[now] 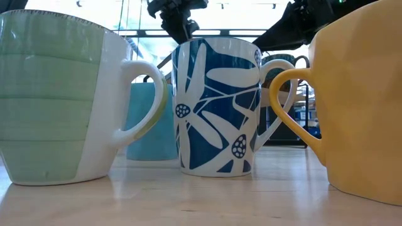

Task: Place coffee mugs
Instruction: Put the purple mug on the shelf

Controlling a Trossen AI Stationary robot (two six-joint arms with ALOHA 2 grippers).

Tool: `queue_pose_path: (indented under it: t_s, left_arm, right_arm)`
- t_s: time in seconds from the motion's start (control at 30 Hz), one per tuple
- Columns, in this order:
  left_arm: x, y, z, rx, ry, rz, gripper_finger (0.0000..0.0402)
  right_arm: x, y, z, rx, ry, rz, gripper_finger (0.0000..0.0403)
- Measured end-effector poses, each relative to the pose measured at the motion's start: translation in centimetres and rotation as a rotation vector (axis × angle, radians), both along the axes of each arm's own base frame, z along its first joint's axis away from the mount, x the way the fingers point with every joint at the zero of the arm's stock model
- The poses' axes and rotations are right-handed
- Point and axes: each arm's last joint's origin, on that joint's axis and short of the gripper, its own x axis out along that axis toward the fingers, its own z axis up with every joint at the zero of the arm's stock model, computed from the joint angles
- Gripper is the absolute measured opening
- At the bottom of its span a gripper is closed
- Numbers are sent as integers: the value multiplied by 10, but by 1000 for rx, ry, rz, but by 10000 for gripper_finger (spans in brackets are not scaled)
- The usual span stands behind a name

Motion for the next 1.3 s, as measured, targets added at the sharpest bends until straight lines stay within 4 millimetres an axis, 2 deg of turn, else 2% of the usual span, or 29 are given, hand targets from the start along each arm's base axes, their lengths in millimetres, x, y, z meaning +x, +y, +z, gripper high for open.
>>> queue_pose_path:
  t_s: [0.37, 0.6, 0.77, 0.93, 1.07, 1.3]
  left_arm:
    - [3, -13, 8, 65, -52, -23, 169]
    - [-9, -31, 28, 158, -99, -1, 171]
    - [-14, -48, 35, 86, -139, 83, 171]
    - [-19, -69, 28, -40, -85, 107, 171]
    - [-17, -85, 15, -53, -61, 96, 171]
    - [-29, -98, 10, -65, -140, 132, 171]
  right_arm:
    - [0, 0, 0, -1, 0, -3, 171]
    - [-2, -1, 4, -40, -13, -12, 171]
    - [1, -3, 20, -76, -41, 18, 171]
    - [9, -6, 38, -124, 4, 77, 171]
    - [14, -15, 51, -151, 42, 56, 171]
    - [20, -31, 65, -153, 57, 106, 171]
